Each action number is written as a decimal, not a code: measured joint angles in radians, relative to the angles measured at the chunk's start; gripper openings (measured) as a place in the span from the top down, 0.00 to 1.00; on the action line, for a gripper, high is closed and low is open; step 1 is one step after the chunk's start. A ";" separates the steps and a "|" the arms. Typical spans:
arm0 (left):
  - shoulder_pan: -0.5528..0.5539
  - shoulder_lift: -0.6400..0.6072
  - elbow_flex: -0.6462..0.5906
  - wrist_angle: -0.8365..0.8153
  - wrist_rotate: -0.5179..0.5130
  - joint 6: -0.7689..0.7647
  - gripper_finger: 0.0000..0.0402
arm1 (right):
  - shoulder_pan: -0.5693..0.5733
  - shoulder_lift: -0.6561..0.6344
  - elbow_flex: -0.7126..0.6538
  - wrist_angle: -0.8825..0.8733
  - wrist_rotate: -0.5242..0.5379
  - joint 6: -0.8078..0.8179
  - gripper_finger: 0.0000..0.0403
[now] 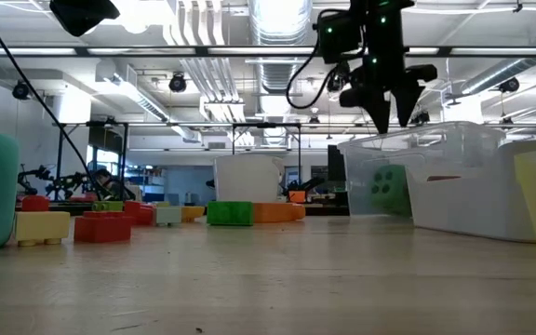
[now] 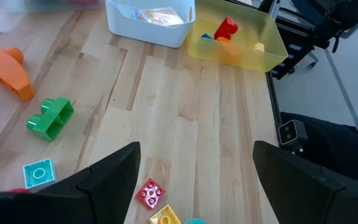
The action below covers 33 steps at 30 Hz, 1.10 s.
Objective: Pick & Place Toys
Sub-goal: Put the blue game piece into the yellow bin
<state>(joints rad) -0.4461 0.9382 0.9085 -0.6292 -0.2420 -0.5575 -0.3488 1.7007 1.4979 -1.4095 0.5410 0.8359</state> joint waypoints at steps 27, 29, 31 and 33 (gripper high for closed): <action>0.003 0.029 -0.030 0.073 -0.405 -0.040 0.22 | 0.833 -0.052 -0.011 0.118 0.240 0.159 0.89; 0.007 0.042 -0.052 0.136 -0.469 -0.042 0.22 | 0.865 -0.034 -0.013 0.118 0.281 0.159 0.90; 0.019 0.053 -0.063 0.180 -0.510 -0.012 0.22 | 0.884 -0.024 -0.019 0.118 0.315 0.159 0.91; 0.045 0.061 -0.061 0.195 -0.515 0.065 0.22 | 0.890 -0.016 -0.024 0.119 0.362 0.156 0.91</action>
<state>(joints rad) -0.4010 0.9995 0.8473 -0.4342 -0.7567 -0.4927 0.5414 1.6844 1.4737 -1.2905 0.9033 0.9922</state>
